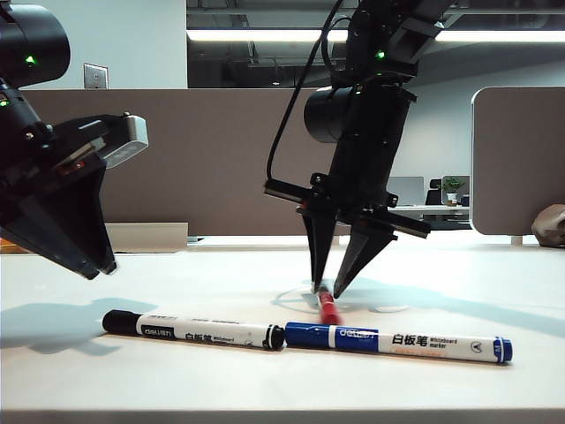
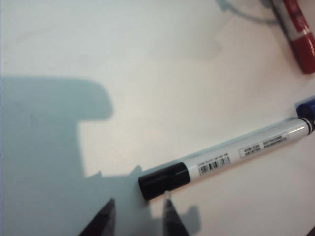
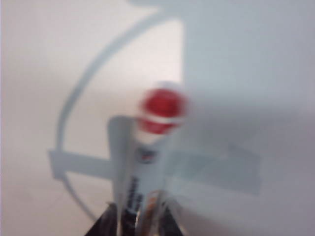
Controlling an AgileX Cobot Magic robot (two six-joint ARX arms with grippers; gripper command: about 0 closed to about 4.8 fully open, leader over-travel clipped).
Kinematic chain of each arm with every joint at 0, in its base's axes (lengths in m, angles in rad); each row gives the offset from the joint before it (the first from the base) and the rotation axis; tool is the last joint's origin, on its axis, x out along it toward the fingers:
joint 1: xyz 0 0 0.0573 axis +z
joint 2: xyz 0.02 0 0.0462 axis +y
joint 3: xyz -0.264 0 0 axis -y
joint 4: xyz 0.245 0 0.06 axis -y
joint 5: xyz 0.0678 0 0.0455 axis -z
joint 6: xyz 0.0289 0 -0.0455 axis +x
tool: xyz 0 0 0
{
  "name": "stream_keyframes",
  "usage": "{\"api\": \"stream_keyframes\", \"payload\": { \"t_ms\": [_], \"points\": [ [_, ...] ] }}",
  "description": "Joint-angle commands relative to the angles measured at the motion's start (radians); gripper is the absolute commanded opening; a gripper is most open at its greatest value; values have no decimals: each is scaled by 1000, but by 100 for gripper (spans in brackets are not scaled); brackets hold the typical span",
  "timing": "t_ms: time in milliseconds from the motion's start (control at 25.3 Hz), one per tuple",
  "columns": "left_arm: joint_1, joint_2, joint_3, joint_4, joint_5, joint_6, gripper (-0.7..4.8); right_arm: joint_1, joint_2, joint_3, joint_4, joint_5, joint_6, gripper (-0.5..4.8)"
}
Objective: Pick up the markers one by one and line them up horizontally in a straight line on the table.
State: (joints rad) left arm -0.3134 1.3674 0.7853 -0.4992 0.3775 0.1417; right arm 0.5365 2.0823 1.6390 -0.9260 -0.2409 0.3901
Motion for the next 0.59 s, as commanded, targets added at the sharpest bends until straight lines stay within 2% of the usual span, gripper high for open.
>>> {"api": "stream_keyframes", "payload": {
  "t_ms": [40,277,593],
  "points": [
    [1,-4,5,13,-31,8,125,3,-3,3,13,-47,3,103],
    [14,-4,4,14,-40,8,125,18,-3,3,56,-130,3,102],
    [15,-4,4,14,-40,8,125,35,8,3,59,-163,2,108]
  ]
}}
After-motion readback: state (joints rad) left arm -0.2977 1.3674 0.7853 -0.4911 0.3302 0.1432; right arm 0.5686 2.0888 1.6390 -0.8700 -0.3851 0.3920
